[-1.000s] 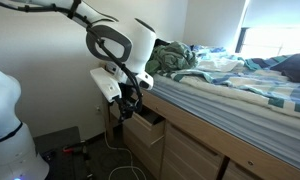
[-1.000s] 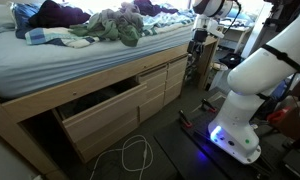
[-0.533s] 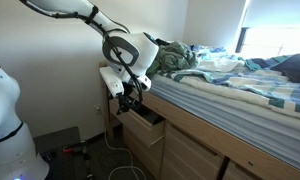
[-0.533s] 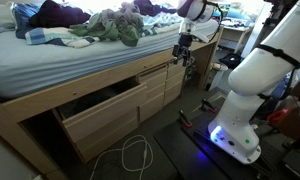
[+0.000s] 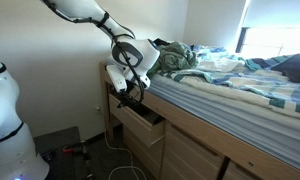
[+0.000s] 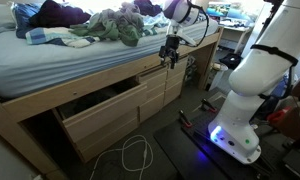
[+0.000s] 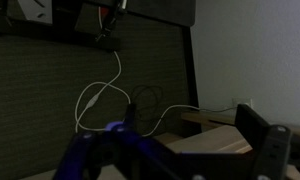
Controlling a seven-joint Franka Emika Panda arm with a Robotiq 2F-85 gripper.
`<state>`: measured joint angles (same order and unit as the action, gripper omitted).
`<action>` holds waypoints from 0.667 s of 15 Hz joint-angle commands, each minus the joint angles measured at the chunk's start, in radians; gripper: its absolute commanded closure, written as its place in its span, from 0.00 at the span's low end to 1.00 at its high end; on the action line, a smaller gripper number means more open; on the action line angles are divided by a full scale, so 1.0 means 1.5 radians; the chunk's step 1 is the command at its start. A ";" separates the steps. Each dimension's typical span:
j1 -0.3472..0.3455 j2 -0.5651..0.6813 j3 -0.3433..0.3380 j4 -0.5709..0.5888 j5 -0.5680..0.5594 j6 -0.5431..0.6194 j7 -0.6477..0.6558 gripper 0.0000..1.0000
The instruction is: Open the drawer on the left
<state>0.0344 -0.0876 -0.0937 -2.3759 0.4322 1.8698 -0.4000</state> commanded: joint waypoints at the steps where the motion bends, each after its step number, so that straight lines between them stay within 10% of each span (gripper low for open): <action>1: -0.012 0.003 0.012 0.003 0.000 -0.001 -0.001 0.00; 10: 0.008 0.068 0.046 0.017 0.095 0.021 0.026 0.00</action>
<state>0.0337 -0.0434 -0.0655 -2.3723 0.4984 1.8810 -0.3969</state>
